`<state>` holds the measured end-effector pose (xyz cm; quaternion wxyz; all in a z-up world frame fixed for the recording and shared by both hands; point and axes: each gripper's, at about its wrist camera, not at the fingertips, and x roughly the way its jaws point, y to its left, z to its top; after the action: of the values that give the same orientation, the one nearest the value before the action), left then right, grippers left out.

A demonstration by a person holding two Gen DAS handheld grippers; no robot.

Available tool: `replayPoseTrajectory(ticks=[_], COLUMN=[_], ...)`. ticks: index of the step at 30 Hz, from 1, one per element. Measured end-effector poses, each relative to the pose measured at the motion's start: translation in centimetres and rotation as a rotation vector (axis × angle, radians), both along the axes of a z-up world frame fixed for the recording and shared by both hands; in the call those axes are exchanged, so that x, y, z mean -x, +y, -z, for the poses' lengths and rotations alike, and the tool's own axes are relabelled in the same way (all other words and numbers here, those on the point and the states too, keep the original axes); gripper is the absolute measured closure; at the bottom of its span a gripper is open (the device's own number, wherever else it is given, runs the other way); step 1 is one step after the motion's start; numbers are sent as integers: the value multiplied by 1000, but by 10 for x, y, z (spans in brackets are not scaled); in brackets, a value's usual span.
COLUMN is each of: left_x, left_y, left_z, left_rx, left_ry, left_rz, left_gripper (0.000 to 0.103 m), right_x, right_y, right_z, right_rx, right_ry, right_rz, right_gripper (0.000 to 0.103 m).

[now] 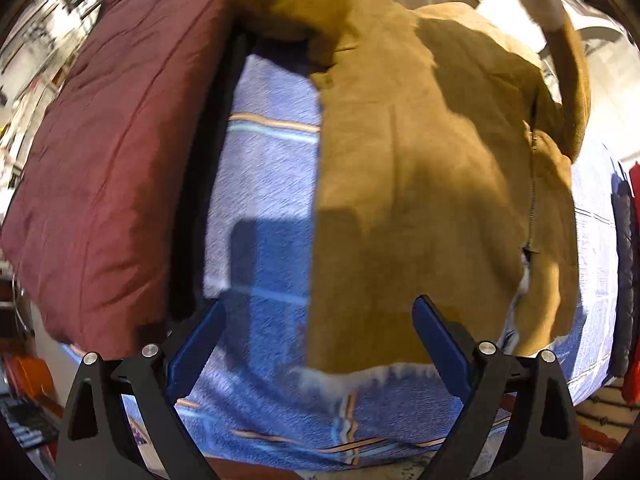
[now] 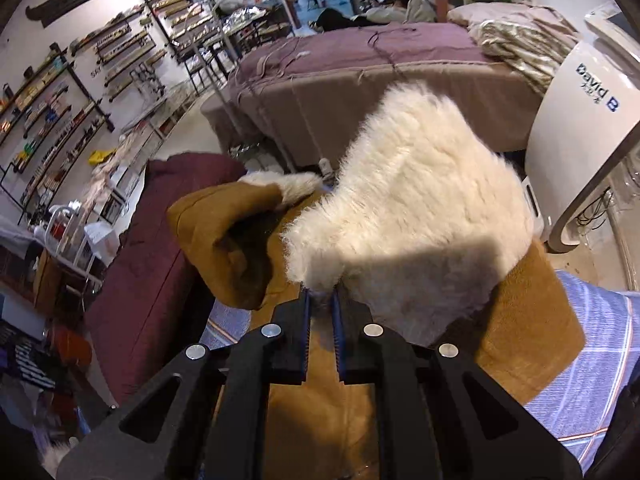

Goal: Fold large clothes

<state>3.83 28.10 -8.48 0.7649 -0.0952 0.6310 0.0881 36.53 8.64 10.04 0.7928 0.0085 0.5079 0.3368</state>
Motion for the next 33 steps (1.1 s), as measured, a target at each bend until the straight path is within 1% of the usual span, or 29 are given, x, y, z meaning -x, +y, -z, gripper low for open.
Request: replayPoseTrajectory(ticks=[3, 6, 9, 11, 14, 15, 16, 17, 18, 19, 20, 22, 25, 28, 30, 33], left_x=[8, 13, 12, 10, 1, -4, -9, -15, -22, -30, -38, -58, -92, -131, -158, -197], left_y=[12, 22, 29, 31, 29, 27, 26, 23, 21, 17, 13, 2, -19, -45, -61, -79], left_z=[2, 3, 4, 2, -2, -5, -7, -8, -9, -11, -13, -17, -25, -31, -33, -32], left_rx=[-2, -7, -9, -15, -19, -19, -21, -24, -28, -33, -38, -54, -72, -98, -116, -113], left_ry=[11, 19, 23, 18, 1, -9, -19, -27, -35, -47, -60, -86, -135, -182, -200, -213], left_rz=[-26, -46, -54, -48, -33, -26, -17, -8, 4, 17, 31, 68, 135, 214, 248, 274], left_gripper=[11, 11, 11, 11, 11, 11, 11, 11, 11, 11, 11, 11, 11, 11, 11, 11], right_x=[1, 8, 17, 21, 28, 28, 28, 27, 26, 24, 23, 19, 7, -5, -13, -24], right_y=[36, 64, 86, 97, 105, 104, 100, 93, 85, 75, 63, 32, -16, -61, -86, -114], right_z=[36, 62, 80, 88, 97, 97, 98, 100, 101, 102, 103, 104, 112, 120, 123, 134], right_rx=[42, 88, 128, 110, 208, 197, 175, 161, 157, 155, 150, 143, 157, 221, 264, 310], right_ry=[69, 98, 93, 104, 41, 50, 74, 96, 112, 119, 116, 111, 144, 149, 150, 153], right_rz=[-20, -60, -121, -164, -182, -178, -168, -150, -125, -95, -58, 19, 133, 245, 307, 359], right_gripper=[93, 92, 93, 93, 93, 92, 92, 85, 60, 44, 23, 23, 23, 23, 23, 23])
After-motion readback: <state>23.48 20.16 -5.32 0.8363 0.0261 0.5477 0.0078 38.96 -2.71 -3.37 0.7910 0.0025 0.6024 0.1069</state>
